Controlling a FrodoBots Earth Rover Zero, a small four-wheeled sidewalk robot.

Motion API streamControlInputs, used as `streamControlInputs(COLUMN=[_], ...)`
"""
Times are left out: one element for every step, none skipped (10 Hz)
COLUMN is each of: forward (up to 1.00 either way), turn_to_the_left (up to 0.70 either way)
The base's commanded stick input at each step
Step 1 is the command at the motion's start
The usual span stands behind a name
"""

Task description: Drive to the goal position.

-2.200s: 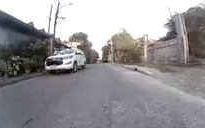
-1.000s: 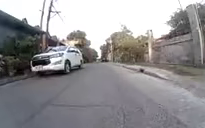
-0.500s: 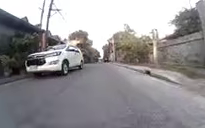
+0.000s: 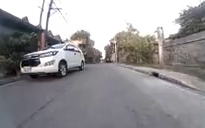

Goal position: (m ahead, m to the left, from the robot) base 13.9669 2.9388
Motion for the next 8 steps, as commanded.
streamControlInputs(forward=[1.00,1.00,1.00,1.00,1.00,1.00,1.00,1.00], turn_to_the_left=[0.05,0.05,-0.35,-0.35,-0.35,-0.35,-0.35,-0.02])
